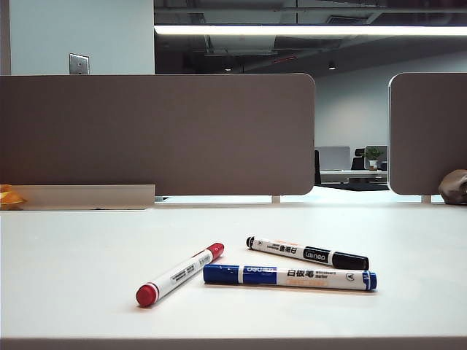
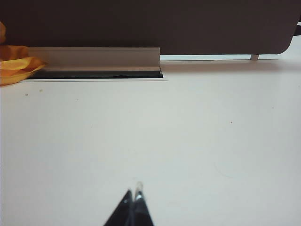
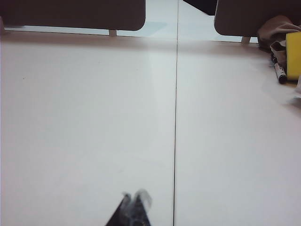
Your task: Pick up the markers one by one and line them up horizontally in a straight line on the table.
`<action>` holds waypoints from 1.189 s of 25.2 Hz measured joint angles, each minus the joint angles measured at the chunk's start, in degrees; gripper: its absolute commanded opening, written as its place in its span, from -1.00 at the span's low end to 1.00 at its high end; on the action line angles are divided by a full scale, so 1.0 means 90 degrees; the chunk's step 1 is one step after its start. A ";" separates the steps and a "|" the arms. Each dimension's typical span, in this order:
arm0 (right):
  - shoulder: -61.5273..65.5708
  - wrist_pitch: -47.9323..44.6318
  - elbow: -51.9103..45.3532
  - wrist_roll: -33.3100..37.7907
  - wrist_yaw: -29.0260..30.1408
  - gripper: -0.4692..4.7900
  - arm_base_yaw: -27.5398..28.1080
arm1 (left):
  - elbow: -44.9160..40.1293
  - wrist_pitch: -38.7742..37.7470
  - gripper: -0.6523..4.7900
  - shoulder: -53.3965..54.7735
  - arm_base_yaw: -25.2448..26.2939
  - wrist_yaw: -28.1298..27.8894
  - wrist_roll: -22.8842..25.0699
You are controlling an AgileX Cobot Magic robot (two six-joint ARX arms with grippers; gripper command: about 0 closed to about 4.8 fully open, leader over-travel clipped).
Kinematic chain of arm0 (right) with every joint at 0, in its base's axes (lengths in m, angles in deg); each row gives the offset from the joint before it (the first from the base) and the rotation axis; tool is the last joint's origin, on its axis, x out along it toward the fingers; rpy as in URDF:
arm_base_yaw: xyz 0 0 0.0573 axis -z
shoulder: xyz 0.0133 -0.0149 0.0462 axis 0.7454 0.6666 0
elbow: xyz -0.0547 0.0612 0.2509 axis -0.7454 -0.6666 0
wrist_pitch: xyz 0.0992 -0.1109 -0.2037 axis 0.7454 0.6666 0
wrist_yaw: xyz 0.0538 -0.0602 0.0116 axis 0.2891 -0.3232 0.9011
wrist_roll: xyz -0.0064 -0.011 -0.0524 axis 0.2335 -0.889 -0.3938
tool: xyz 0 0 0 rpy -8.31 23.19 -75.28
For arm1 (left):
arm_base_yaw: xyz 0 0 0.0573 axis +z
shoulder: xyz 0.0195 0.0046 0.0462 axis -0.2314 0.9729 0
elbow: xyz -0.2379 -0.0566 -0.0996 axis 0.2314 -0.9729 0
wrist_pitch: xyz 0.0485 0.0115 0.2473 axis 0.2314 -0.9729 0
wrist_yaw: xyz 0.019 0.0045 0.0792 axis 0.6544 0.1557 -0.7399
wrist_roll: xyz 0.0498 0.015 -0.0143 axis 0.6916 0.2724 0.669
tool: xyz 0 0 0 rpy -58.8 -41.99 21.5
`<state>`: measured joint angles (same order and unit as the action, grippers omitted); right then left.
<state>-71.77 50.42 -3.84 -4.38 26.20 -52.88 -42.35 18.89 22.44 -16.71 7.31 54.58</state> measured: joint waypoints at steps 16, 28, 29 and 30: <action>0.0000 0.0000 0.0000 0.0000 0.0002 -0.84 0.0000 | 0.0000 0.0000 -0.78 0.0000 0.0000 0.0000 0.0000; 0.0000 -0.0005 0.0000 0.0595 0.0007 -0.84 -0.0002 | 0.0002 0.0000 -0.78 0.0000 0.0000 0.0007 -0.0153; 0.0000 -0.0012 0.0000 0.0726 0.0007 -0.84 -0.0002 | 0.0002 0.0002 -0.78 0.0000 0.0000 0.0015 -0.0231; 0.0000 -0.0027 0.0000 0.0860 0.0007 -0.84 -0.0002 | 0.0002 0.0002 -0.78 0.0000 0.0000 0.0019 -0.0330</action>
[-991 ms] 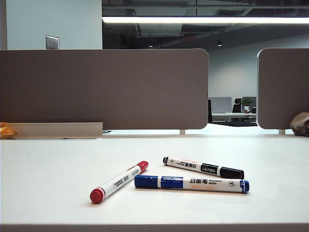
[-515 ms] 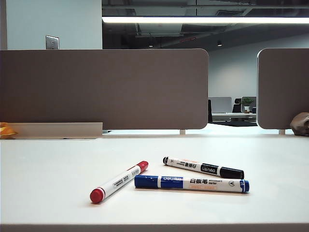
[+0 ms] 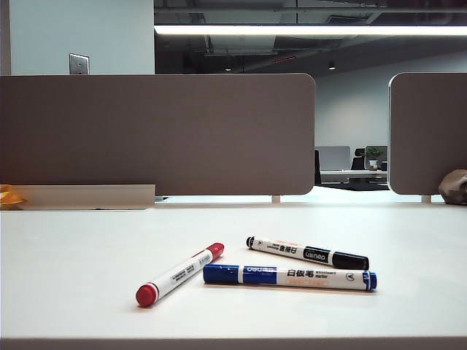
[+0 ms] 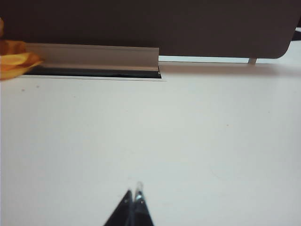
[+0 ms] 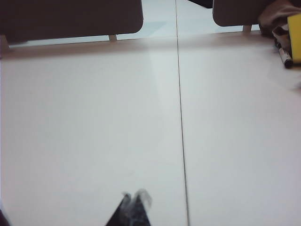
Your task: Pick up the markers one by one and line them up horizontally in a straight line on the table.
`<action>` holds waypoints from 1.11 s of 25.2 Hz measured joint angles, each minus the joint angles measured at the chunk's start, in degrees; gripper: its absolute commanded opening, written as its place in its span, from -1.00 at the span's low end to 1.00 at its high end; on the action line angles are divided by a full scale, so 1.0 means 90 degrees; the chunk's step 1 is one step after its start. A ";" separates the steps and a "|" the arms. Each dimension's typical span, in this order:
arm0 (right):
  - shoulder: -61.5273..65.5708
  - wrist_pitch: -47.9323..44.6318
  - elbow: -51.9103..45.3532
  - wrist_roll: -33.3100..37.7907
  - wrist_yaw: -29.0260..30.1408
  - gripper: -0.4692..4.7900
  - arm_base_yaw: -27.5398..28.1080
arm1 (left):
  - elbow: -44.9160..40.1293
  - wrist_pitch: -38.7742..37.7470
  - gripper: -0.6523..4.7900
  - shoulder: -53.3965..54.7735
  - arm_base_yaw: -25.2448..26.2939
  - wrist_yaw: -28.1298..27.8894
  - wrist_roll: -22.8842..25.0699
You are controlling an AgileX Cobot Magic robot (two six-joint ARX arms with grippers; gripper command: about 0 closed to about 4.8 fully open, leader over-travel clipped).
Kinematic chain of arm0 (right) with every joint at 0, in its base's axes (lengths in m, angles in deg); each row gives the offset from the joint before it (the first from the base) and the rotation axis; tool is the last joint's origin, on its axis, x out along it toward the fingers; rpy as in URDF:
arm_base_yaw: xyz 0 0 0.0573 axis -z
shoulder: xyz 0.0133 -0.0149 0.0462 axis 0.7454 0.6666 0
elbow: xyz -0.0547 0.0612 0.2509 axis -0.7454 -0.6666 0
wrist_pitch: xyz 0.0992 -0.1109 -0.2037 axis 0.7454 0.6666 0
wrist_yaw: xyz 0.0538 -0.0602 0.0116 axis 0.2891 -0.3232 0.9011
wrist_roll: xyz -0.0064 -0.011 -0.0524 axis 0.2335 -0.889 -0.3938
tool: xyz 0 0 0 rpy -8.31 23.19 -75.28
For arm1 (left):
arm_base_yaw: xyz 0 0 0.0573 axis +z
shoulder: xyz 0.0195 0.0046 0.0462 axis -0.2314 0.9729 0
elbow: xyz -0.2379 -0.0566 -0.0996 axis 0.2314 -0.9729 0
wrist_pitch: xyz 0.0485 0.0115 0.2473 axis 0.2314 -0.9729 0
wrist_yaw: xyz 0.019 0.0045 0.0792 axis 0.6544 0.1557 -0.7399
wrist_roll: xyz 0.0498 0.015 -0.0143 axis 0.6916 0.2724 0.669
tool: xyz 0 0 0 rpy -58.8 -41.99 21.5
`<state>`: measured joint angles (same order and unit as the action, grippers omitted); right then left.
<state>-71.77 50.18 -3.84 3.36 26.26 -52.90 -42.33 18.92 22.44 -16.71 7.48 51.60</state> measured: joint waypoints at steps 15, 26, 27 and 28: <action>-0.0002 0.0430 0.2025 0.1042 0.1370 -0.83 -0.0002 | 0.2664 -0.1875 -0.74 -0.0005 0.0000 0.1853 -0.1892; 0.0906 0.3140 0.3815 -0.0284 0.2844 -0.83 -0.0002 | 0.4772 -0.4685 -0.78 0.0153 0.0000 0.2266 -0.0534; 0.1061 0.3281 0.3917 -0.0435 0.2895 -0.83 -0.0002 | 0.4894 -0.4872 -0.78 0.0240 0.0000 0.2191 -0.0515; 0.1248 0.3446 0.4034 -0.0595 0.2953 -0.83 -0.0002 | 0.5005 -0.5042 -0.78 0.0359 0.0000 0.2142 -0.0495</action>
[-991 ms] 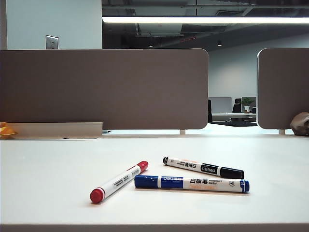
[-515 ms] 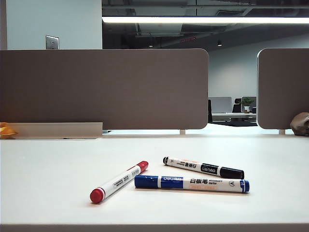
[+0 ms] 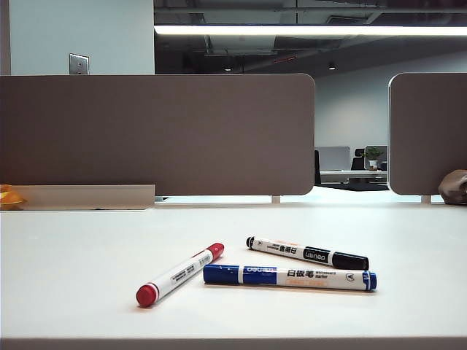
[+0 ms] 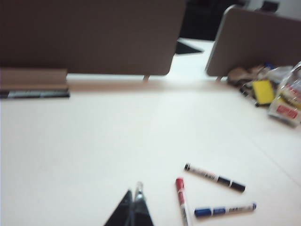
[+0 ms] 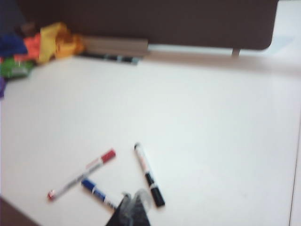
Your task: Pick up the markers one by one and line them up horizontally in a straight line on the table.
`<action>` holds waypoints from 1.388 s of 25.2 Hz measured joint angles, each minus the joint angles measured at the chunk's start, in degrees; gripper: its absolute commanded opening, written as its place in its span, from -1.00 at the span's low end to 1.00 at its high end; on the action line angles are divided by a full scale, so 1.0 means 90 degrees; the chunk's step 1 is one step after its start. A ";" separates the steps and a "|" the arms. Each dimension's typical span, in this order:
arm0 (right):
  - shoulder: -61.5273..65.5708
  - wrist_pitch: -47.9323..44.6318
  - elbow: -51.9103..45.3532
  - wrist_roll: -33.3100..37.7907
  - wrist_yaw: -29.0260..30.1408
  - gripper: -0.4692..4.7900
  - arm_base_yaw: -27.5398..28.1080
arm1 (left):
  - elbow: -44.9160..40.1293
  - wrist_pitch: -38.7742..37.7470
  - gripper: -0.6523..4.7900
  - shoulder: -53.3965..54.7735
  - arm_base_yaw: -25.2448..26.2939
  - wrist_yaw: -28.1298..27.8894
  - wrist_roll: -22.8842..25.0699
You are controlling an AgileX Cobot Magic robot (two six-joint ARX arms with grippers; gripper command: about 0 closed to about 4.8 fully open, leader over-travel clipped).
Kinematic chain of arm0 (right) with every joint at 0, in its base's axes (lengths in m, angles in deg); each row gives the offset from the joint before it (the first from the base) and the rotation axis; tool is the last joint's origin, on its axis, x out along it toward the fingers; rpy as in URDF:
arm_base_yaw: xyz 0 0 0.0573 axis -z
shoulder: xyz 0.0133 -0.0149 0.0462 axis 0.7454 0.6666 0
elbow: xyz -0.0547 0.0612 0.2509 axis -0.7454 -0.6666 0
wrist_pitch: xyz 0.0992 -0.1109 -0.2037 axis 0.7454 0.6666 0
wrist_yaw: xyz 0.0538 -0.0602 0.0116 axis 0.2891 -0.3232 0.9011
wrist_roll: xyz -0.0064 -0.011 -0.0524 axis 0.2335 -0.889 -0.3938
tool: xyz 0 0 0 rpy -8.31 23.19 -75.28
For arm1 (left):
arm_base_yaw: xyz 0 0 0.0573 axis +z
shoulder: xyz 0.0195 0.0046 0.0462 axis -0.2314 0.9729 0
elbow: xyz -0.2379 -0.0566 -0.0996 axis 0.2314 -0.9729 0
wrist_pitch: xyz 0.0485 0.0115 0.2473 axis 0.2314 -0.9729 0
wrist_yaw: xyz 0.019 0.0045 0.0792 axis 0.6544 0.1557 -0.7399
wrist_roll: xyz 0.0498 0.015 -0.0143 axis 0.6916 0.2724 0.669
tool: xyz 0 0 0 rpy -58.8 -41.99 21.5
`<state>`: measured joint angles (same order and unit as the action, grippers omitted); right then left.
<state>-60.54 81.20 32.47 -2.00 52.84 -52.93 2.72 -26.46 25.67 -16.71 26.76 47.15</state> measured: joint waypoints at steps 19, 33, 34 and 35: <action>0.6348 0.1579 0.3133 -0.2441 -0.0585 -0.82 -0.2188 | 0.0721 -0.0823 -0.75 0.5129 -0.0702 0.1421 0.1868; 0.8539 0.1370 0.4036 -0.2630 -0.1700 -0.31 -0.2222 | 0.0721 0.0097 -0.57 0.6547 -0.1472 0.0911 0.2164; 0.8646 0.1350 0.4036 -0.2635 -0.1707 -0.27 -0.2225 | 0.0721 0.0097 -0.44 0.6630 -0.1477 0.0911 0.2171; 0.8743 0.1321 0.4036 -0.2628 -0.1702 -0.26 -0.2225 | 0.0721 0.0102 -0.36 0.6698 -0.1477 0.0916 0.2195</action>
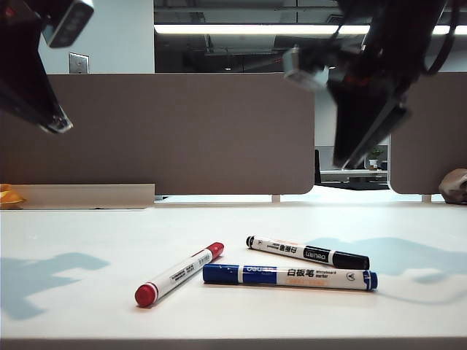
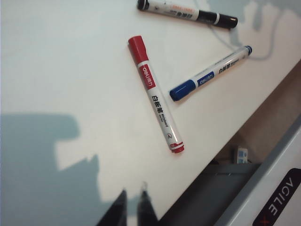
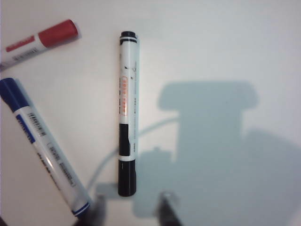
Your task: Pick up the markers one by one and line them up horizontally in a straight line on the table.
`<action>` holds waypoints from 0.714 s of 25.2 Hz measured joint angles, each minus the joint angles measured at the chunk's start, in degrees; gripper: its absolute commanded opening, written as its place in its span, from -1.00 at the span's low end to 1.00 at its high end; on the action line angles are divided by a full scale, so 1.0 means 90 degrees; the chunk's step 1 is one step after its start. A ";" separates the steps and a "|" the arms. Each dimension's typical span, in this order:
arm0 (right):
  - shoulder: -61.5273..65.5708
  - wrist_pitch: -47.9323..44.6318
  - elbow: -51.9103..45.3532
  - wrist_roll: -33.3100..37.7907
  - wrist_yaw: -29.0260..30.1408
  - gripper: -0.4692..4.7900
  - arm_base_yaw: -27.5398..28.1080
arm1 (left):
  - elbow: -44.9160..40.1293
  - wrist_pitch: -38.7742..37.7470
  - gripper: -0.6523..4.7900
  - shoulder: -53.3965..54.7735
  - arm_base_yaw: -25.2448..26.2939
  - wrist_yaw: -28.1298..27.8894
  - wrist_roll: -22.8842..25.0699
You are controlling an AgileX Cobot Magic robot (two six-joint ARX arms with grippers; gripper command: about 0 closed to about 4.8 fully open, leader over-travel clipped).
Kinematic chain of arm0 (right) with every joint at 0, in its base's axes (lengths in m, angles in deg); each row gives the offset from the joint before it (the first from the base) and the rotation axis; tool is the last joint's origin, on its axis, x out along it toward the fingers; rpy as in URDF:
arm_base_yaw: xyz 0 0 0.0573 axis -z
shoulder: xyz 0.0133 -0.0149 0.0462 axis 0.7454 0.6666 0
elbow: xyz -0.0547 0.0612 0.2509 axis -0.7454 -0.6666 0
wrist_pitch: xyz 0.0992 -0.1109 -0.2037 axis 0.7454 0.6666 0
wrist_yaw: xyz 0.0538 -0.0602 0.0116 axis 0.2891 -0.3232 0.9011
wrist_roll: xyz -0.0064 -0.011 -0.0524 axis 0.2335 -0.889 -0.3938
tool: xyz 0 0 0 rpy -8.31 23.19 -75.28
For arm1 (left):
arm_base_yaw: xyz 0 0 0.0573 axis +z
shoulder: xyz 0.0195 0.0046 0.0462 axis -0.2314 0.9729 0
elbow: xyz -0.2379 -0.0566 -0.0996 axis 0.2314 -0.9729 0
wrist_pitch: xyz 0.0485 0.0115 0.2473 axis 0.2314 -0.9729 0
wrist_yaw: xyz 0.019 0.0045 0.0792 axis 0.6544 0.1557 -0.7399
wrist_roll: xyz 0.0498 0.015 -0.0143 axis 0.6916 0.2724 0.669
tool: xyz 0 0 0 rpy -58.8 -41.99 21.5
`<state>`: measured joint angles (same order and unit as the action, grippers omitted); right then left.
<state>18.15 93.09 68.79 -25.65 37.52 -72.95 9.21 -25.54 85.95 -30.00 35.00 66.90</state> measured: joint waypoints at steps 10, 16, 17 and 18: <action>0.0750 -0.0146 0.0000 -0.0002 0.0012 -0.26 -0.0002 | 0.0000 0.0333 -0.31 0.0631 0.0002 0.0041 0.0379; 0.1005 -0.0197 0.0000 -0.0005 0.0223 -0.26 -0.0007 | 0.0000 0.0408 -0.31 0.0629 0.0002 0.0041 0.0386; 0.1018 -0.0226 0.0000 -0.0002 0.0304 -0.25 -0.0022 | 0.0000 0.0410 -0.31 0.0629 0.0002 0.0041 0.0386; 0.1027 -0.0262 0.0000 -0.0002 0.0350 -0.26 -0.0053 | 0.0000 0.0413 -0.31 0.0629 0.0000 0.0041 0.0386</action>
<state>27.39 90.73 68.79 -25.67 40.67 -73.43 9.21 -21.83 91.61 -30.00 35.37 70.38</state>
